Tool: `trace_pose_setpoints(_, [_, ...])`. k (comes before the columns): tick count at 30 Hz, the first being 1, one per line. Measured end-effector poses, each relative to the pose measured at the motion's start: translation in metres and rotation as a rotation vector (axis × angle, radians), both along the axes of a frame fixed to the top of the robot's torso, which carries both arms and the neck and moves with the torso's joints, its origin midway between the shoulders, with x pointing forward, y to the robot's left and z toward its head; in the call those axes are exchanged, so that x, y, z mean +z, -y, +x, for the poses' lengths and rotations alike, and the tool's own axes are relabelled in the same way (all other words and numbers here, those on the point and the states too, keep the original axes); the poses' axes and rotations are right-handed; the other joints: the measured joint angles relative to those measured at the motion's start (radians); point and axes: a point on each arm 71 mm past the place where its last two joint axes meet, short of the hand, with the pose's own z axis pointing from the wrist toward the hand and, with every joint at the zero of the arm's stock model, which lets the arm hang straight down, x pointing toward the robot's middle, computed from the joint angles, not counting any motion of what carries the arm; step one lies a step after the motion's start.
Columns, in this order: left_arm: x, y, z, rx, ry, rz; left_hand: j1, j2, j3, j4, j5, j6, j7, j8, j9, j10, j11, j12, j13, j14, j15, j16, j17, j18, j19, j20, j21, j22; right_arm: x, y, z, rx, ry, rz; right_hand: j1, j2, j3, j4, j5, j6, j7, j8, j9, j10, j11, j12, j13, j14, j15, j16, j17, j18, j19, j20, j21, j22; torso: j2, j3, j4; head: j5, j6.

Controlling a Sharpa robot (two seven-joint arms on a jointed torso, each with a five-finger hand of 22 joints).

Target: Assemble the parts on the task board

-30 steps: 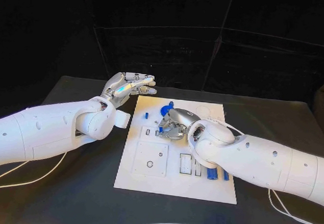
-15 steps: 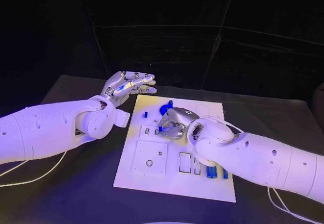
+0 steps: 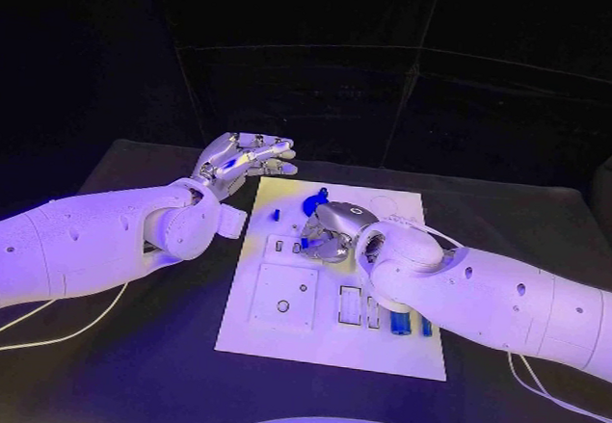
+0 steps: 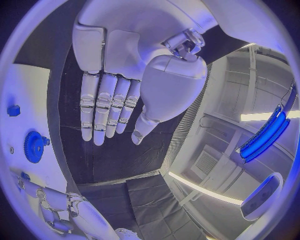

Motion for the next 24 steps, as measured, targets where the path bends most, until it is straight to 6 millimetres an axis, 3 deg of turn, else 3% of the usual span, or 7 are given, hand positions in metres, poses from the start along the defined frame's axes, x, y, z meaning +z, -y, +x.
trace_pose_setpoints(10, [0.0000,0.0002,-0.0003,-0.003,-0.001,-0.002,0.000,0.000,0.000,0.000,0.000,0.000,0.000,0.000,0.000,0.000,0.000,0.000,0.000,0.000,0.000,0.000,0.000,0.000,0.000,0.000,0.000,0.000,-0.0015,0.0023,0.0004,-0.018,0.002,-0.023,-0.047,-0.047,-0.009,0.012,0.007,0.002,0.009,-0.001,0.002,-0.004,0.004,-0.006,0.000,0.000,0.000,-0.006,0.000,0.000,0.000,0.000,0.000,0.000,0.000,-0.0003,-0.0007,0.000,-0.001])
trace_pose_setpoints(24, [0.0002,-0.0007,-0.0008,0.001,0.001,-0.001,0.000,0.000,0.000,0.000,0.000,0.000,0.000,0.000,0.000,0.000,0.000,0.000,0.000,0.000,0.000,0.000,0.000,0.000,0.000,0.000,0.000,0.000,-0.0010,0.0017,0.0014,-0.033,0.010,-0.033,-0.064,-0.064,-0.016,0.019,0.007,-0.015,0.013,-0.013,0.000,-0.014,0.007,-0.023,-0.007,0.000,0.000,-0.012,0.000,0.000,0.000,0.000,-0.005,0.000,0.000,0.0000,-0.0023,0.000,-0.003])
